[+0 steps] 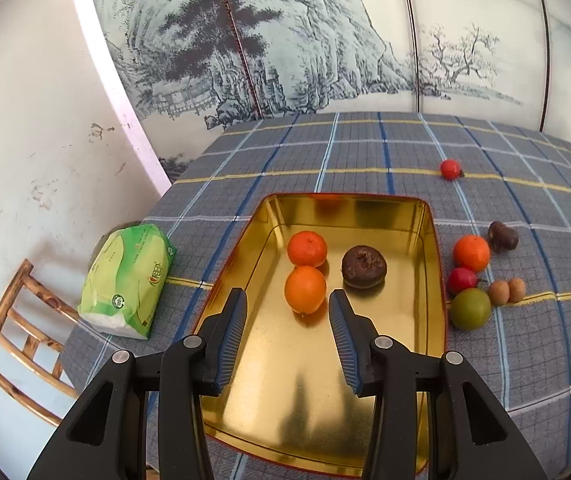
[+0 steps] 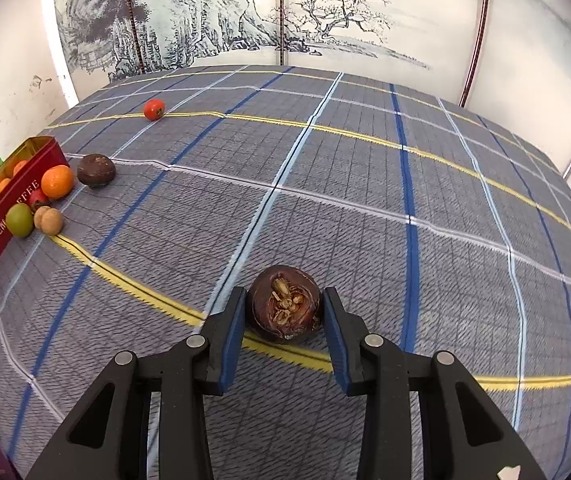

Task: Organize fruits
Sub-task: 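Carry the mangosteen into the tin and open the right gripper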

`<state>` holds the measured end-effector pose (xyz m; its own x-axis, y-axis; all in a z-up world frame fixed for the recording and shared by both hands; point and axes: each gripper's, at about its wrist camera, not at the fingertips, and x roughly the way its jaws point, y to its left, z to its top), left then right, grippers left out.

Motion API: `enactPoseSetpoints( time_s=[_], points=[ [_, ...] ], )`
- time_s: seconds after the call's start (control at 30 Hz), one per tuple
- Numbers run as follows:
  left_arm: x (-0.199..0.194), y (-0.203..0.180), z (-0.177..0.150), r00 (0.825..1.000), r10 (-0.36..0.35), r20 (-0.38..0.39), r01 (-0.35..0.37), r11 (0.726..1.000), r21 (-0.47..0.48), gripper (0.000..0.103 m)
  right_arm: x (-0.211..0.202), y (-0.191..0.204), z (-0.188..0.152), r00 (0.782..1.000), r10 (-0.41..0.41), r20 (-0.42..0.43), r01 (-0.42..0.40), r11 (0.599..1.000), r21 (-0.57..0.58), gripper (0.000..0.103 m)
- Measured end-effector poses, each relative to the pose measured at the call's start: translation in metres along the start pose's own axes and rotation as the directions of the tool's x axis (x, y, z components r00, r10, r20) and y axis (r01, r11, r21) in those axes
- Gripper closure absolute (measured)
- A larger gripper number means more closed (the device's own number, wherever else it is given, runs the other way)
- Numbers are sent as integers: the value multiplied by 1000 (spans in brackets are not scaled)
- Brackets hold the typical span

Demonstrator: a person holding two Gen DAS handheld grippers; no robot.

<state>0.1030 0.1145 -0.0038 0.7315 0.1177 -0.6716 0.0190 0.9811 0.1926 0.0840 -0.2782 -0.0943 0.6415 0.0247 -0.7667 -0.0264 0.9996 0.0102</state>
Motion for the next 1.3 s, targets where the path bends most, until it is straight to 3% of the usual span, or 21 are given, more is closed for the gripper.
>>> enactPoseSetpoints(
  time_s=[0.27, 0.5, 0.83, 1.03, 1.17, 1.3],
  points=[
    [1, 6, -5, 999, -21, 25, 22, 1000, -20, 59, -16, 39, 3, 998, 61, 10, -60, 997, -57, 69],
    [9, 18, -12, 999, -37, 32, 40, 997, -67, 59, -39, 106, 23, 986, 164, 31, -156, 973, -170, 69],
    [27, 48, -21, 993, -18, 115, 34, 989, -141, 58, -53, 213, 51, 939, 345, 1, -327, 893, -310, 69],
    [44, 70, -19, 991, -2, 132, 26, 983, -184, 53, -41, 265, 65, 911, 409, -48, -398, 845, -357, 68],
    [54, 90, -16, 991, -6, 135, 40, 967, -251, 51, -35, 293, 76, 897, 437, -67, -427, 818, -385, 68],
    [62, 112, -13, 987, 47, 154, 7, 943, -333, 40, -24, 320, 90, 883, 458, -97, -456, 795, -400, 68]
  ],
)
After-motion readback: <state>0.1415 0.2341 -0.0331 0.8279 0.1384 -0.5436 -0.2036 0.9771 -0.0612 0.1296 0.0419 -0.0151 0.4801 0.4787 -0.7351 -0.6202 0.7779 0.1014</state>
